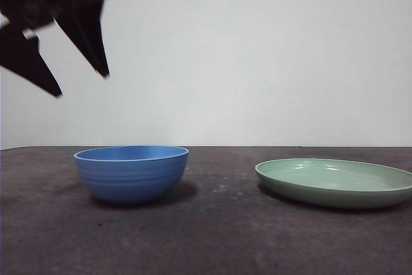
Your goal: Pick up the blue bowl, put it on the green plate, put it on desk
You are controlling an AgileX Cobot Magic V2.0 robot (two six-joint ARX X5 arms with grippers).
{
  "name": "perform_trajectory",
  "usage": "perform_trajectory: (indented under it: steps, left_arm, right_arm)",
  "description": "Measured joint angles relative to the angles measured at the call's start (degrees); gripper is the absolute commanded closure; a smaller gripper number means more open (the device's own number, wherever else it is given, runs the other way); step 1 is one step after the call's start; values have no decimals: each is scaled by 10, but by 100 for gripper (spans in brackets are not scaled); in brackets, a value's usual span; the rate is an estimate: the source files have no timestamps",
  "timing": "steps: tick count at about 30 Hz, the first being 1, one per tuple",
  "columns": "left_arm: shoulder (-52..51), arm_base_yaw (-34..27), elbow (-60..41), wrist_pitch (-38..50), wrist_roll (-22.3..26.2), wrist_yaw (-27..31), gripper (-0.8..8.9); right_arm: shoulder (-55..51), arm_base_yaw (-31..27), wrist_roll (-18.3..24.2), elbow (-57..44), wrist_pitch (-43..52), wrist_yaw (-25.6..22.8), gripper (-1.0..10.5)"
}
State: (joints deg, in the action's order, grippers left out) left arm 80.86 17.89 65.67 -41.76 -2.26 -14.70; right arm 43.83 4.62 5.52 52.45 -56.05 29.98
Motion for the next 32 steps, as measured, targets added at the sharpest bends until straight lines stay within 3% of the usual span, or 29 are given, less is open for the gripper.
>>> perform_trajectory:
  steps: [15,20,25,32]
  left_arm:
    - [156,0,1,63,-1,29,389]
    - [178,0,1,64,-5,41,495]
    - [177,0,1,70,-11,41,680]
    - [177,0,2,70,-19,41,798]
  right_arm:
    - [0,0,0,0,0,0,544]
    - [0,0,0,0,0,0,544]
    - [0,0,0,0,2,0,544]
    - [0,0,0,0,2,0,544]
